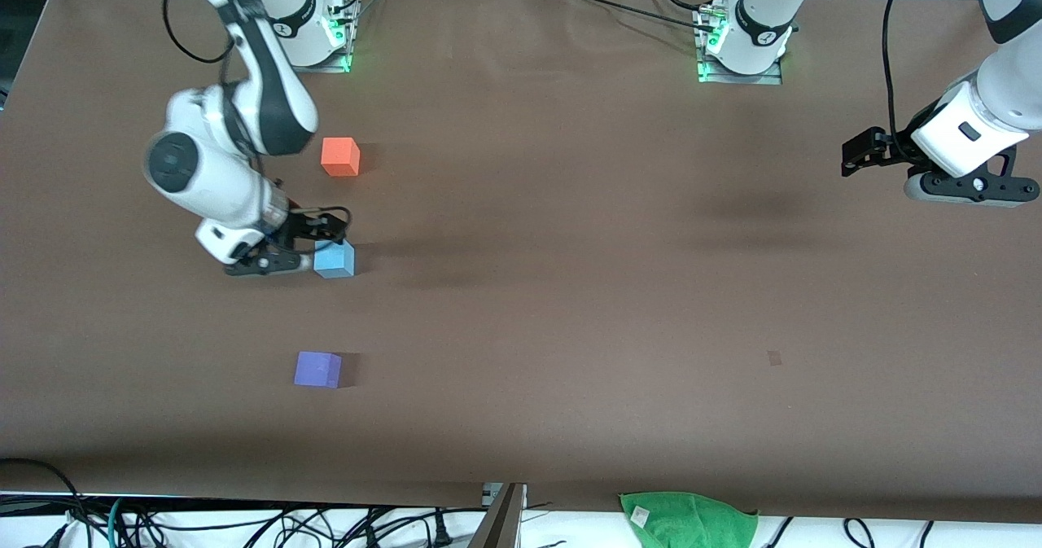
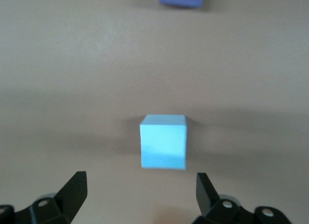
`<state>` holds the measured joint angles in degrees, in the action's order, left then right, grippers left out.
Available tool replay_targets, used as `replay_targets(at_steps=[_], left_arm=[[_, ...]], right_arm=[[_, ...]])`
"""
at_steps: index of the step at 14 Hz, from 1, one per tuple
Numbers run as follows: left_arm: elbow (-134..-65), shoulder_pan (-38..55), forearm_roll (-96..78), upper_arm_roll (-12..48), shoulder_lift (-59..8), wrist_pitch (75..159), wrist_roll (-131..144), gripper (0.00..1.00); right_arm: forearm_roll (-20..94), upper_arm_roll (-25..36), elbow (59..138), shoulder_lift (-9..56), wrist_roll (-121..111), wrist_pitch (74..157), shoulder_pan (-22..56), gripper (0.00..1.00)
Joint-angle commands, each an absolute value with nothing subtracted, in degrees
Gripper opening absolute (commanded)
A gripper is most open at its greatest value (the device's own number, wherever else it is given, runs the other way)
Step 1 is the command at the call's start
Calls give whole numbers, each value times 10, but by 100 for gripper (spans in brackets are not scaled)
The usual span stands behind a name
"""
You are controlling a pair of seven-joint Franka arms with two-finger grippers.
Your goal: Place blue block between orange and purple blocks
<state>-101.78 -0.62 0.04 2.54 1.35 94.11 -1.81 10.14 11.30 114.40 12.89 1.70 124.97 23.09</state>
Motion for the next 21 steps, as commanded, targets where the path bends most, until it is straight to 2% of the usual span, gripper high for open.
replay_targets(at_steps=[1, 3, 6, 8, 10, 12, 15, 21], left_arm=[[-1011, -4, 14, 25, 15, 933, -26, 100], [-1011, -4, 14, 25, 15, 933, -26, 100], [-1010, -4, 14, 25, 14, 933, -26, 100], [-1010, -4, 14, 25, 12, 933, -26, 100], [-1010, -4, 14, 25, 12, 933, -26, 100], [-1010, -4, 14, 25, 12, 933, -26, 100], [-1010, -4, 14, 25, 12, 933, -26, 100], [-1010, -4, 14, 25, 12, 933, -26, 100]], right_arm=[[97, 128, 1112, 91, -3, 1180, 224, 100], [96, 155, 1093, 65, -23, 1151, 224, 100], [100, 169, 1001, 66, -35, 1011, 222, 100], [96, 172, 971, 58, -36, 959, 224, 100], [70, 168, 954, 40, -38, 952, 224, 100], [48, 164, 945, 30, -37, 910, 213, 100], [21, 130, 904, 30, -41, 881, 185, 100], [14, 130, 903, 30, -39, 891, 188, 100]])
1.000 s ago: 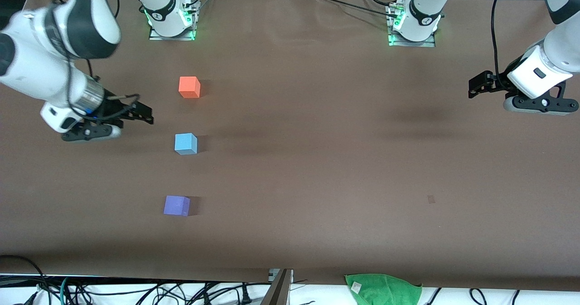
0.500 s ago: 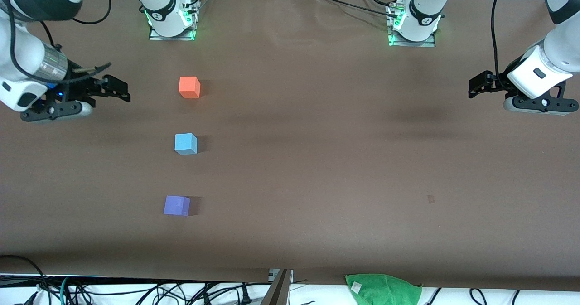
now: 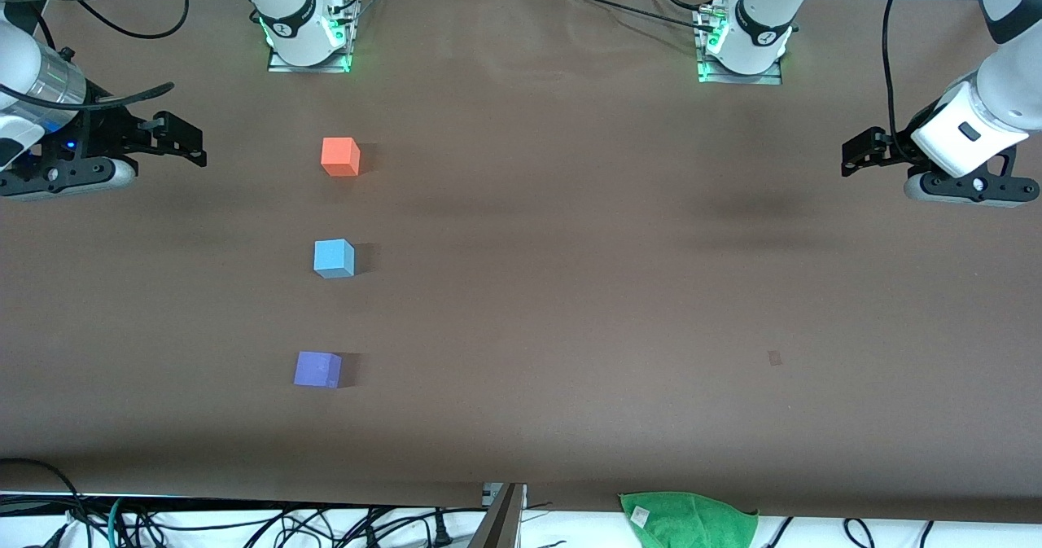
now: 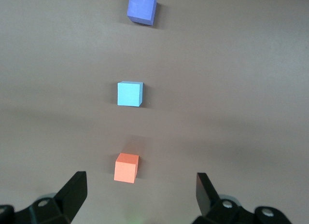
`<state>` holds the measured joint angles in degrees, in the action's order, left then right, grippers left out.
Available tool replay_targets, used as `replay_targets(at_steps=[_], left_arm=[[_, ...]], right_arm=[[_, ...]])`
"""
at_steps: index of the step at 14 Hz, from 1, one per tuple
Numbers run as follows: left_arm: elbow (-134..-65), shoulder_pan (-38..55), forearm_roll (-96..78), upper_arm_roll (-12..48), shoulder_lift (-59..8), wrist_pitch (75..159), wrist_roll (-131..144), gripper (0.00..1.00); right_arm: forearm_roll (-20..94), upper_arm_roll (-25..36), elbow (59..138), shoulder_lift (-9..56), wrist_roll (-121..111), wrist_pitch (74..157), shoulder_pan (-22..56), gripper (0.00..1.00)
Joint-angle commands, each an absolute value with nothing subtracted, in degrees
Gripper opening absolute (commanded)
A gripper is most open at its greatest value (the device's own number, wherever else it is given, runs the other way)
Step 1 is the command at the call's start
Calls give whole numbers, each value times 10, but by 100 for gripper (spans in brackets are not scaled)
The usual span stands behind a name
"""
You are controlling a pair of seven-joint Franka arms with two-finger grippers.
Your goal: Place blue block between orange and purple blocks
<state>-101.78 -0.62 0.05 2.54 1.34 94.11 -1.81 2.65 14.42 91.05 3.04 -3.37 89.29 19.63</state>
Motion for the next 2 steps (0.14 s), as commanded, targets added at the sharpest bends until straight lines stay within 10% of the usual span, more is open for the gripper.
replay_targets(at_steps=[1, 2], left_arm=[[-1010, -4, 14, 25, 12, 933, -26, 100], [-1010, -4, 14, 26, 12, 933, -26, 100]], right_arm=[[5, 128, 902, 30, -38, 891, 189, 100], [3, 127, 902, 29, -37, 889, 189, 100]])
